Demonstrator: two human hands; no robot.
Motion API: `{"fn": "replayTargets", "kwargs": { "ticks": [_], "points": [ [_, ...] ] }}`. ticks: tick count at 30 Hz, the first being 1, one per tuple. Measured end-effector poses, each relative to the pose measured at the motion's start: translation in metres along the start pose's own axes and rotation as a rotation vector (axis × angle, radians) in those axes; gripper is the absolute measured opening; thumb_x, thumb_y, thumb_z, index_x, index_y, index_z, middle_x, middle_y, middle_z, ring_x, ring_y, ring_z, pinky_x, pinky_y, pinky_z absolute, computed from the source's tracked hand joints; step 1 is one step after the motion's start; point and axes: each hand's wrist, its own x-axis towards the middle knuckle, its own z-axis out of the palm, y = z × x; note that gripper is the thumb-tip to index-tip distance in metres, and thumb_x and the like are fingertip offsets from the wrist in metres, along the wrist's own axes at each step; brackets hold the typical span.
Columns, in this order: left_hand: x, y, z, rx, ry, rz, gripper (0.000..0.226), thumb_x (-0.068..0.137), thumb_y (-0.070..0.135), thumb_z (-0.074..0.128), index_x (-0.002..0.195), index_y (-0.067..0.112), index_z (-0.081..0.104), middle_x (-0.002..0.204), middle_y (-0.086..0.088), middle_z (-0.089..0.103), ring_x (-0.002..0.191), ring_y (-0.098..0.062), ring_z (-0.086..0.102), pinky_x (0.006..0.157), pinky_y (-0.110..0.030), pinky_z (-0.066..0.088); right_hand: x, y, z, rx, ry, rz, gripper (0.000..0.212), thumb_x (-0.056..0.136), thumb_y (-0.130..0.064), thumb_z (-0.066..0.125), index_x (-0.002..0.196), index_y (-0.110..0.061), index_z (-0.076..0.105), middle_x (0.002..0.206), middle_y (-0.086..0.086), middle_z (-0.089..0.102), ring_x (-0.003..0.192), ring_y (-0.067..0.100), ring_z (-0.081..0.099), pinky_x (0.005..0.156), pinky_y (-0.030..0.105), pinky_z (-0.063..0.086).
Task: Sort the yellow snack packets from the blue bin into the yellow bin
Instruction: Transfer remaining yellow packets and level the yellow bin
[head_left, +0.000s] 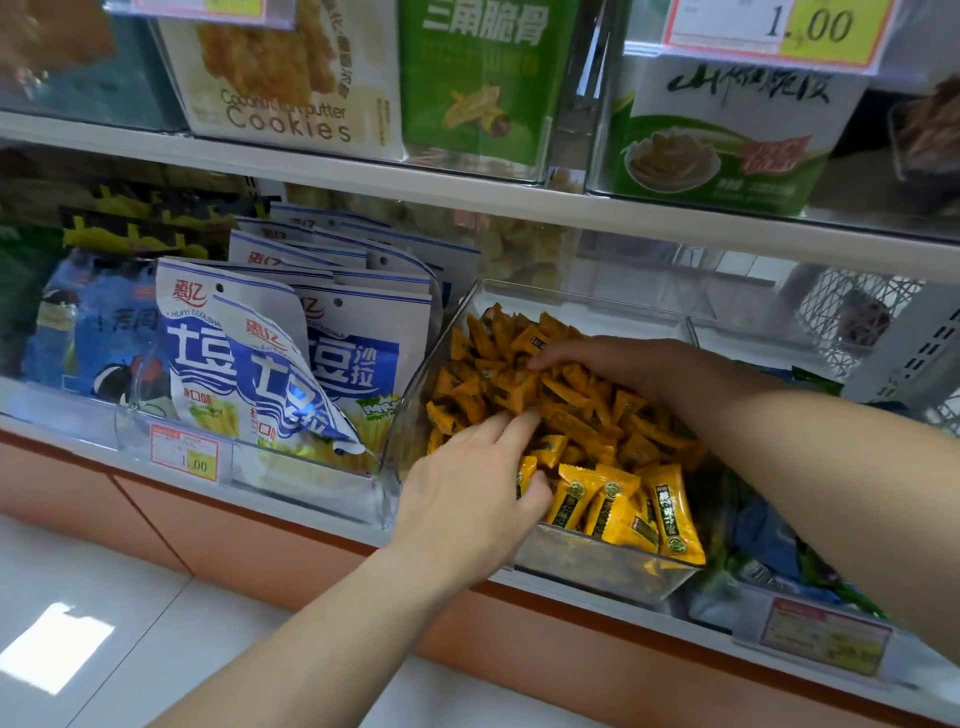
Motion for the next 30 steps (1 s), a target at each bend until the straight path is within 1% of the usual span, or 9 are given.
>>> {"fn": "replayTargets", "kwargs": {
  "ticks": [3,7,10,13,17,19,24,27,30],
  "points": [
    [0.009,0.001,-0.002,-0.113,-0.011,-0.133,0.072,0.086,0.052,0.058,0.145,0.049,0.018,0.134,0.013,0.059,0.109,-0.024,0.064,0.080,-0.040,0.053,-0.007,0.003,-0.008,0.072,-0.013,-0.025,0.036,0.070,-0.058,0.071,0.087,-0.028,0.079,0.097,0.005,0.077,0.082,0.022,0.075,0.067,0.028,0.057],
    [0.027,-0.001,-0.003,-0.270,-0.019,-0.268,0.078,0.087,0.049,0.068,0.146,0.044,0.018,0.131,0.004,0.061,0.116,-0.026,0.062,0.091,-0.042,0.053,-0.016,0.008,-0.022,0.252,0.030,-0.119,0.034,0.062,-0.051,0.076,0.080,-0.022,0.081,0.096,0.011,0.076,0.078,0.026,0.074,0.071,0.035,0.060],
    [0.035,-0.002,-0.005,-0.313,0.022,-0.280,0.065,0.090,0.045,0.065,0.146,0.040,0.033,0.128,0.000,0.064,0.116,-0.027,0.062,0.094,-0.044,0.053,-0.019,0.012,-0.029,0.358,0.042,-0.176,0.030,0.065,-0.045,0.077,0.083,-0.020,0.080,0.099,0.010,0.076,0.086,0.027,0.072,0.086,0.040,0.055],
    [0.038,-0.001,-0.006,-0.359,0.047,-0.276,0.050,0.090,0.046,0.065,0.137,0.037,0.050,0.124,0.002,0.068,0.112,-0.026,0.064,0.094,-0.044,0.054,-0.021,0.016,-0.030,0.360,0.024,-0.210,0.028,0.069,-0.041,0.076,0.086,-0.019,0.080,0.102,0.012,0.075,0.088,0.027,0.072,0.091,0.042,0.052],
    [0.037,-0.002,-0.008,-0.355,0.021,-0.262,0.032,0.092,0.040,0.064,0.124,0.034,0.063,0.119,0.007,0.070,0.110,-0.021,0.064,0.094,-0.044,0.054,-0.026,0.020,-0.033,0.362,0.043,-0.276,0.032,0.073,-0.032,0.078,0.099,-0.015,0.075,0.108,0.015,0.073,0.096,0.032,0.071,0.084,0.041,0.058],
    [0.036,-0.004,-0.009,-0.315,0.012,-0.274,0.026,0.094,0.036,0.061,0.120,0.035,0.063,0.117,0.006,0.070,0.109,-0.023,0.065,0.093,-0.045,0.054,-0.030,0.021,-0.034,0.329,0.037,-0.305,0.037,0.072,-0.027,0.078,0.106,-0.015,0.071,0.109,0.014,0.073,0.099,0.031,0.071,0.081,0.039,0.058],
    [0.029,-0.006,-0.016,-0.254,0.039,-0.247,0.019,0.096,0.031,0.059,0.113,0.033,0.066,0.109,0.006,0.073,0.102,-0.022,0.067,0.089,-0.044,0.056,-0.043,0.018,-0.035,0.142,0.046,-0.287,0.063,0.076,-0.021,0.079,0.135,-0.028,0.057,0.127,0.004,0.066,0.110,0.023,0.067,0.093,0.038,0.055],
    [0.024,-0.007,-0.020,-0.226,0.054,-0.213,0.016,0.095,0.028,0.060,0.109,0.032,0.067,0.100,0.006,0.073,0.092,-0.018,0.068,0.083,-0.041,0.058,-0.058,0.011,-0.030,-0.052,0.162,-0.265,0.046,0.088,-0.027,0.071,0.129,-0.042,0.059,0.128,-0.013,0.059,0.104,0.007,0.064,0.072,0.020,0.054],
    [0.019,-0.009,-0.023,-0.218,0.041,-0.190,0.017,0.095,0.031,0.060,0.111,0.030,0.066,0.098,0.008,0.072,0.088,-0.015,0.068,0.080,-0.041,0.059,-0.068,0.008,-0.029,-0.328,0.342,-0.305,0.030,0.091,-0.032,0.066,0.119,-0.041,0.066,0.130,-0.013,0.056,0.113,0.008,0.055,0.082,0.017,0.042]
  ]
}}
